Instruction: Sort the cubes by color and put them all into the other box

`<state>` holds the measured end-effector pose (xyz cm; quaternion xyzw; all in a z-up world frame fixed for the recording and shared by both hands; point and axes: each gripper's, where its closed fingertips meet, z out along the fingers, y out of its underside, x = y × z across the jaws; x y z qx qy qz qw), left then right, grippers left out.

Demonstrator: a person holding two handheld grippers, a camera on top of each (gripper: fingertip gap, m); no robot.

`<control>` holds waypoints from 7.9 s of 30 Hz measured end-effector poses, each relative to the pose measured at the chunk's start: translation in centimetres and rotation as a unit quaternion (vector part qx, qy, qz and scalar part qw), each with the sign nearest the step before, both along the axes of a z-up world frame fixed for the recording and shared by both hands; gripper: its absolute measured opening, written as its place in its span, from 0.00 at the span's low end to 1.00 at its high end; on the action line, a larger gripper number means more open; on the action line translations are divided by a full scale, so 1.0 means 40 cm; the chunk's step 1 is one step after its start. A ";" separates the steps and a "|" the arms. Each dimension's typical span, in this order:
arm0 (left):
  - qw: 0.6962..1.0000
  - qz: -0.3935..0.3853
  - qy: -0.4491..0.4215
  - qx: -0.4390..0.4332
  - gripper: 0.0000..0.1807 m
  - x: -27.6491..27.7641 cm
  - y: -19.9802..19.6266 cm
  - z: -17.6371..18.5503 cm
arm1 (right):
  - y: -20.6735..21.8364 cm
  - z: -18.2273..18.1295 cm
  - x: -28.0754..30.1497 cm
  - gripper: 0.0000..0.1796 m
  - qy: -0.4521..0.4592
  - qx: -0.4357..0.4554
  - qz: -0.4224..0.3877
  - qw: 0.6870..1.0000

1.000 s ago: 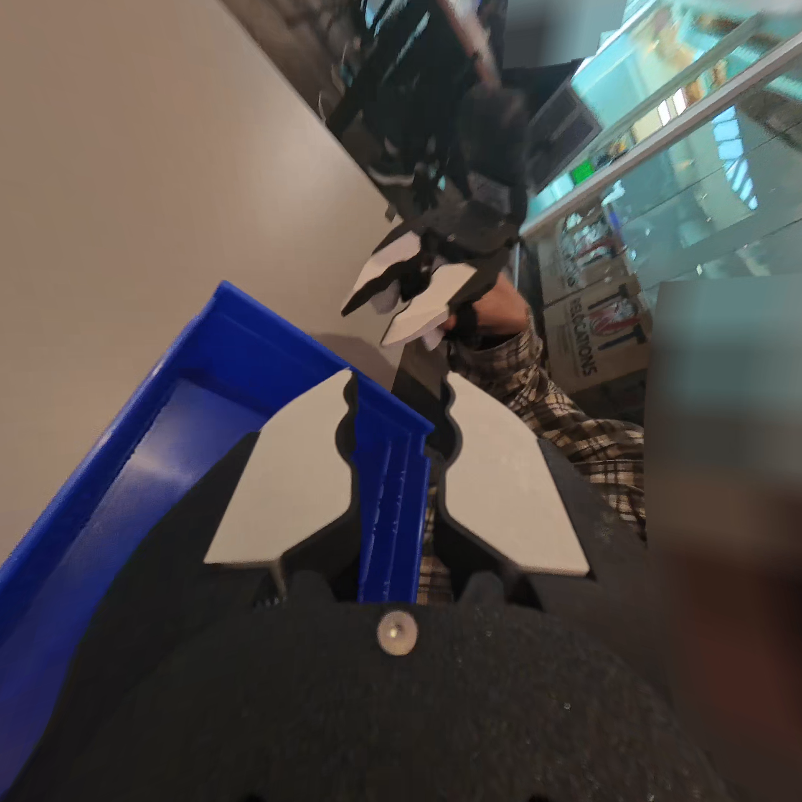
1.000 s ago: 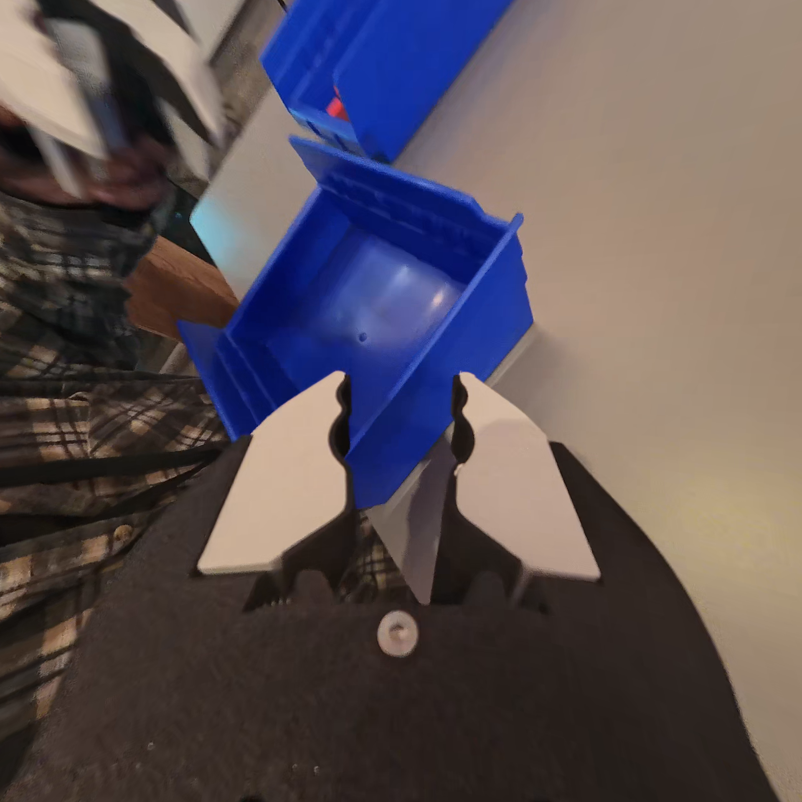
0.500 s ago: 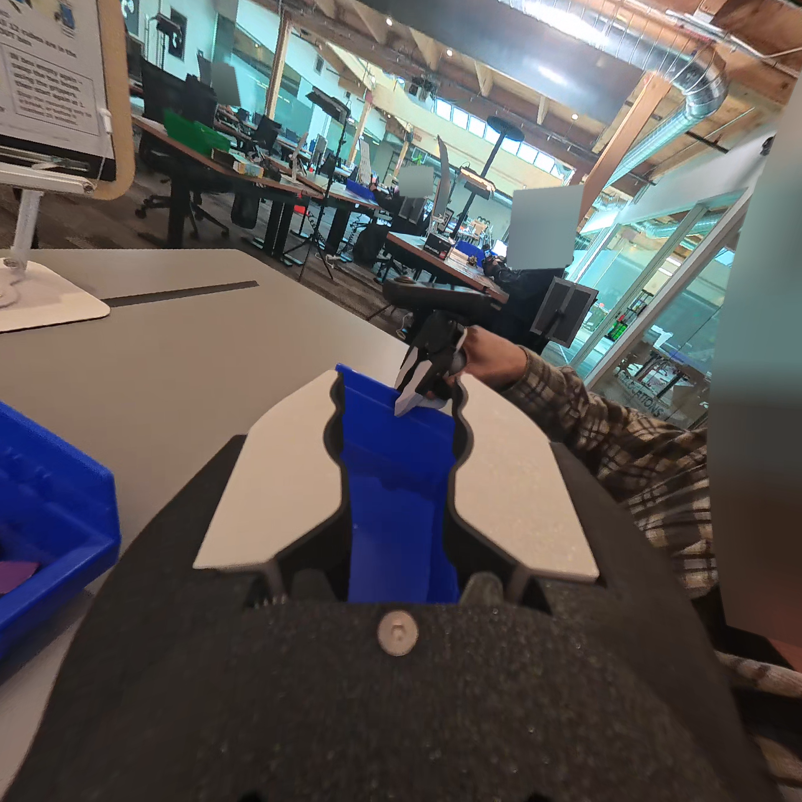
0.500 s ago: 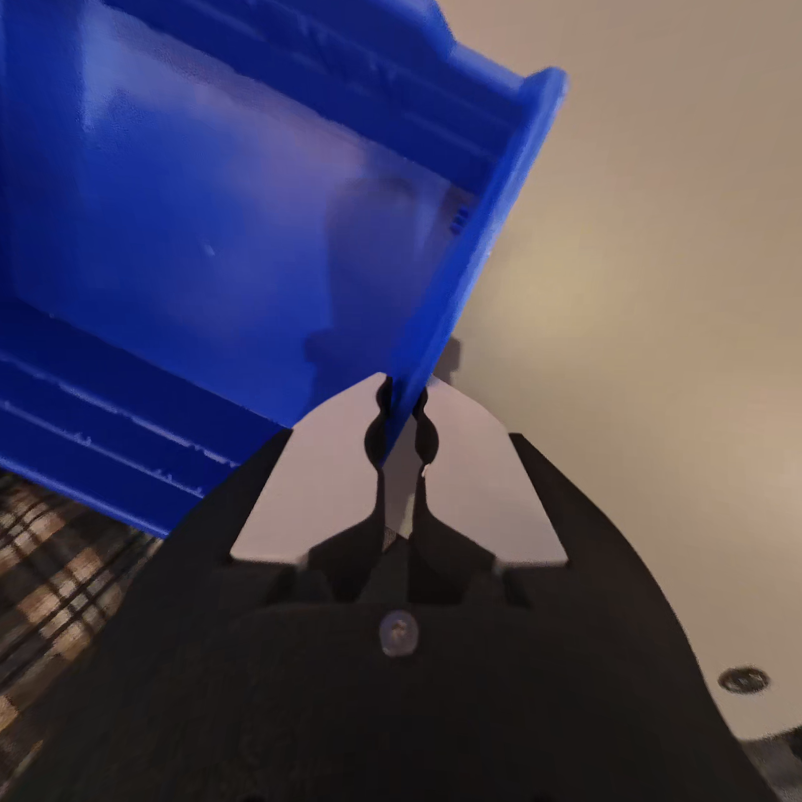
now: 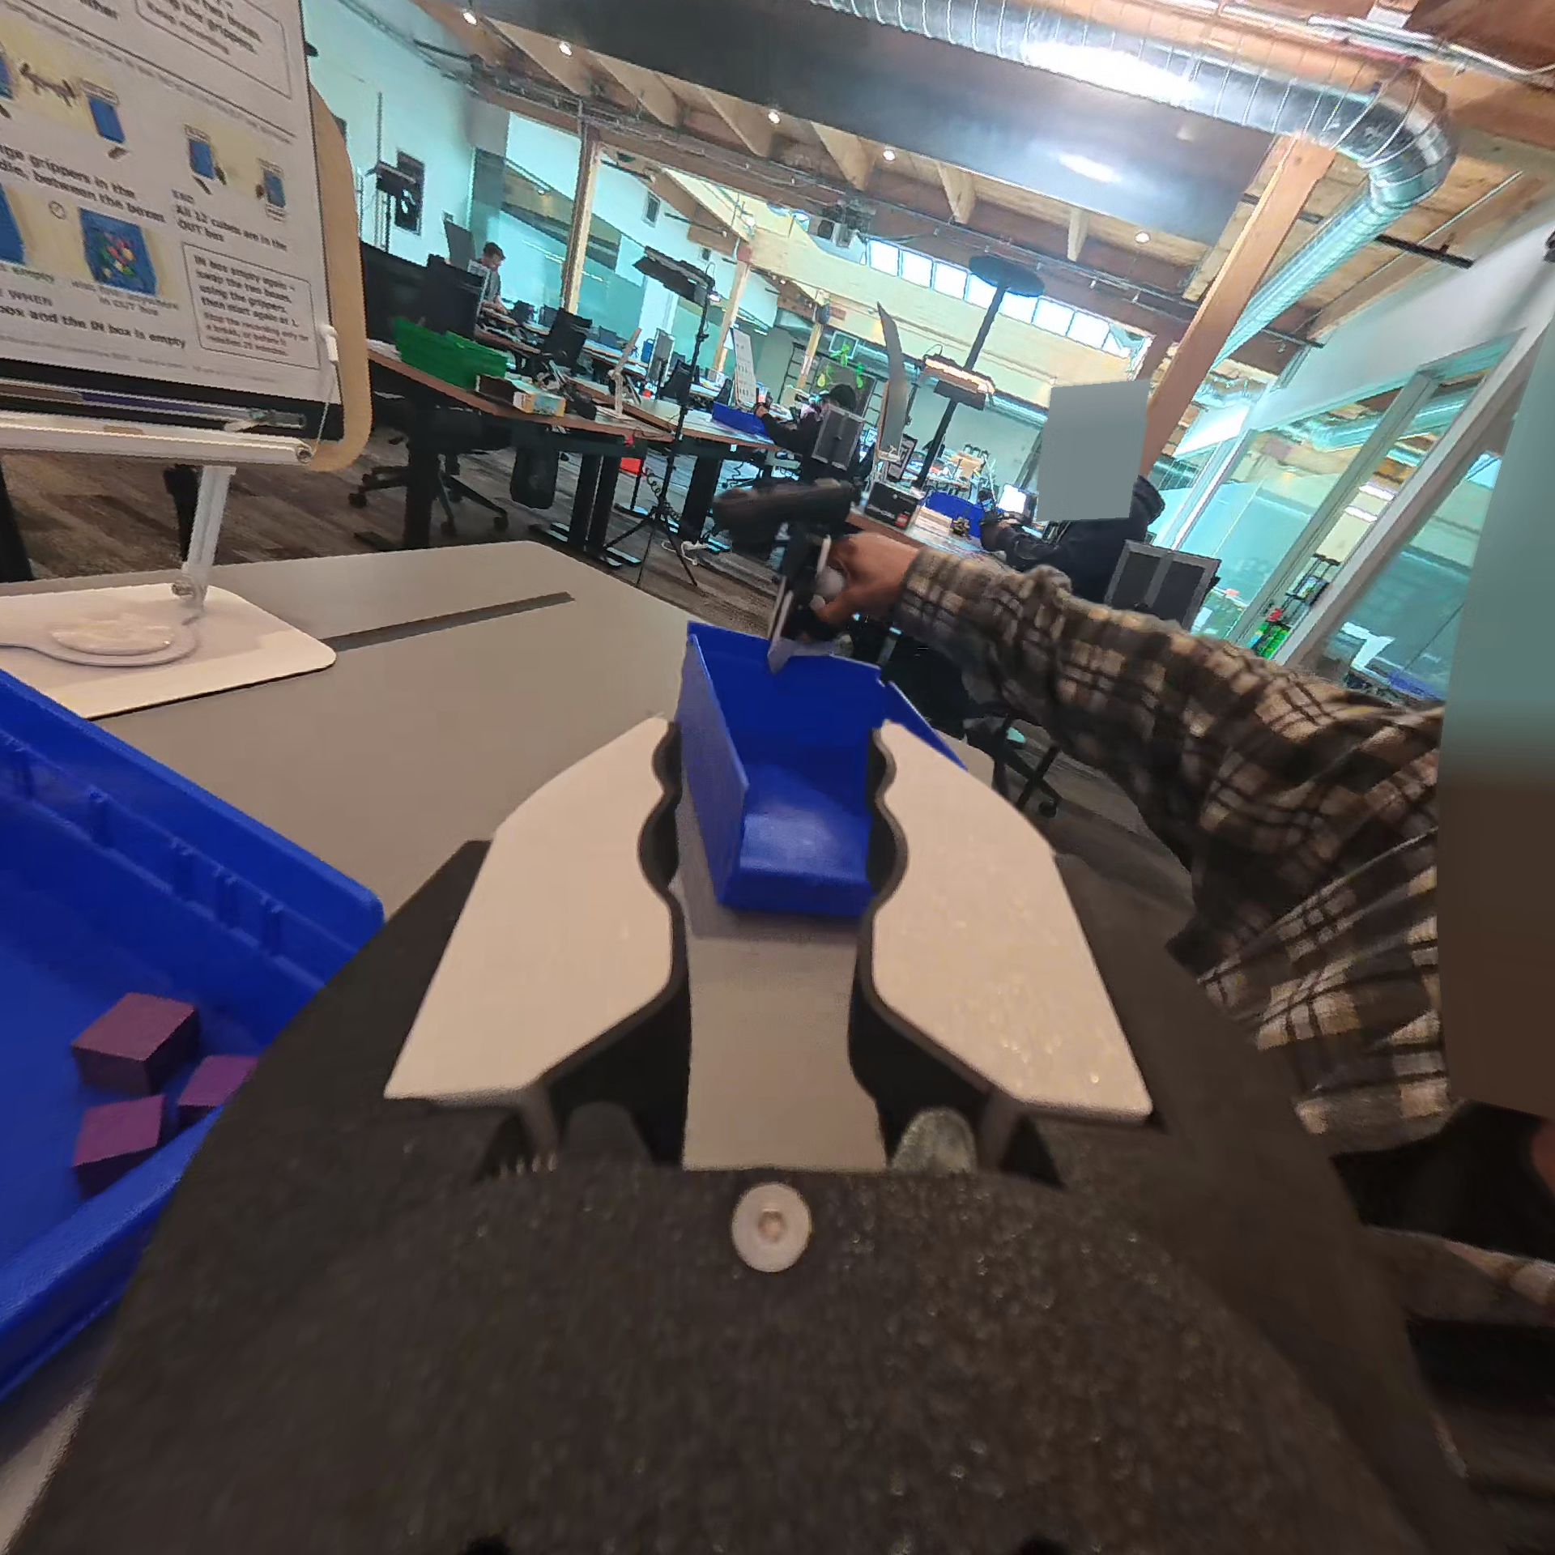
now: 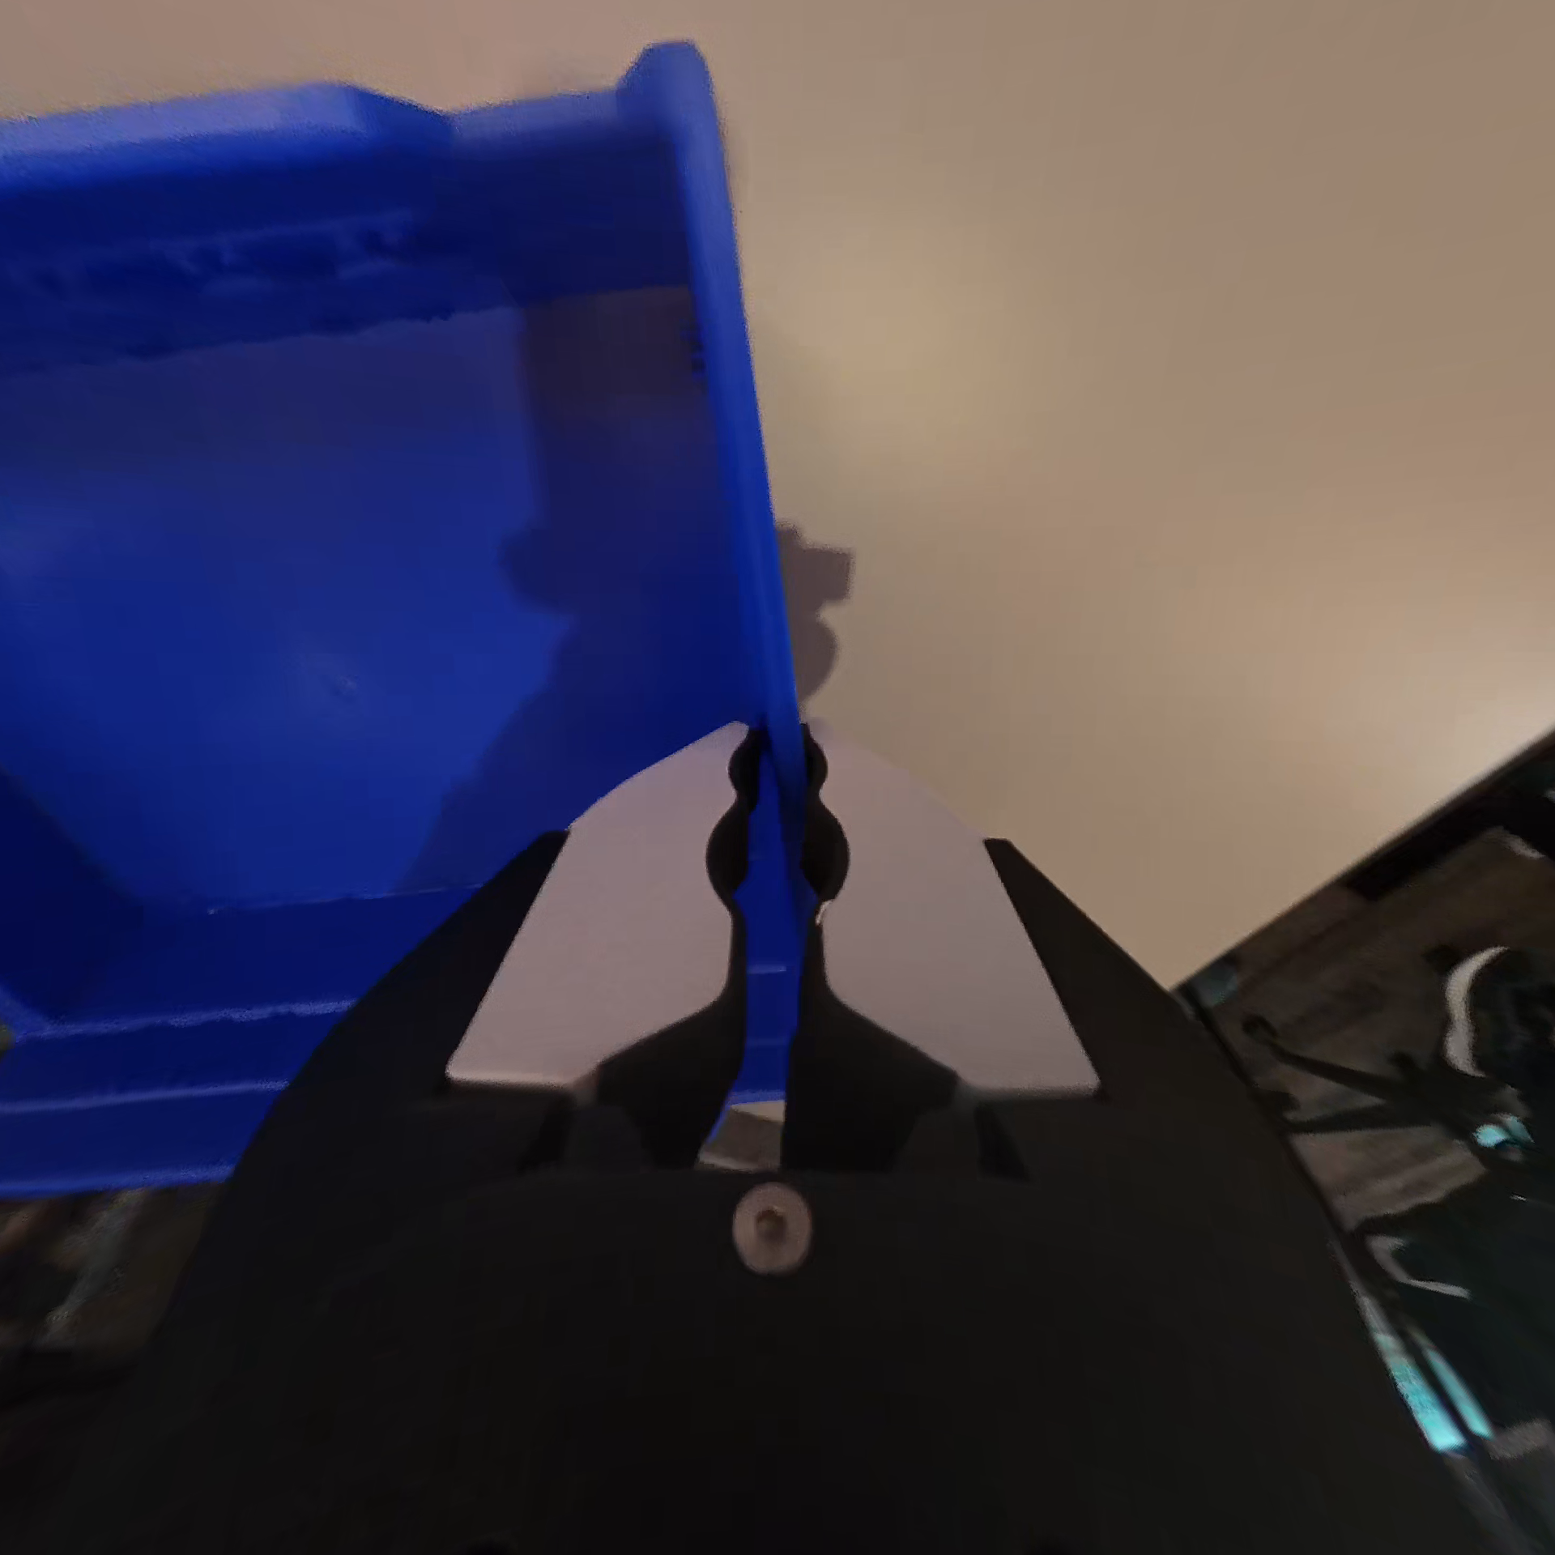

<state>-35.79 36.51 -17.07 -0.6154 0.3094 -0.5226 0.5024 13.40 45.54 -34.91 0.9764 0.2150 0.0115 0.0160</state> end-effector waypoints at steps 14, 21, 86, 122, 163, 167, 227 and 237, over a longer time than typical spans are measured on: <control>1.000 0.000 0.007 -0.028 0.23 0.008 0.029 -0.047 | -0.085 0.205 0.150 0.41 0.003 0.143 -0.235 0.961; 0.999 -0.010 0.004 -0.031 0.23 0.013 0.021 -0.047 | -0.281 0.045 0.129 0.38 0.067 0.058 -0.336 0.938; 0.942 0.256 0.197 0.091 0.37 -0.149 0.187 -0.058 | -0.112 0.594 -0.048 0.51 0.182 0.731 0.020 0.657; 0.789 0.275 0.437 -0.335 0.02 -0.515 0.470 -0.451 | 0.074 0.087 -0.547 0.39 0.363 0.552 0.172 0.731; 0.742 0.375 0.397 -0.388 0.02 -1.077 0.164 -0.446 | 0.069 0.047 -0.575 0.32 0.375 0.520 0.184 0.745; 0.745 0.371 0.397 -0.386 0.02 -1.082 0.168 -0.446 | 0.069 0.047 -0.571 0.32 0.374 0.520 0.182 0.746; 0.961 0.067 0.166 0.212 0.15 0.175 0.122 -0.299 | -0.259 -0.071 0.529 0.03 0.055 0.048 -0.217 0.973; 0.964 0.075 0.164 0.197 0.21 0.175 0.136 -0.307 | -0.252 -0.020 0.546 0.29 0.020 0.108 -0.177 0.978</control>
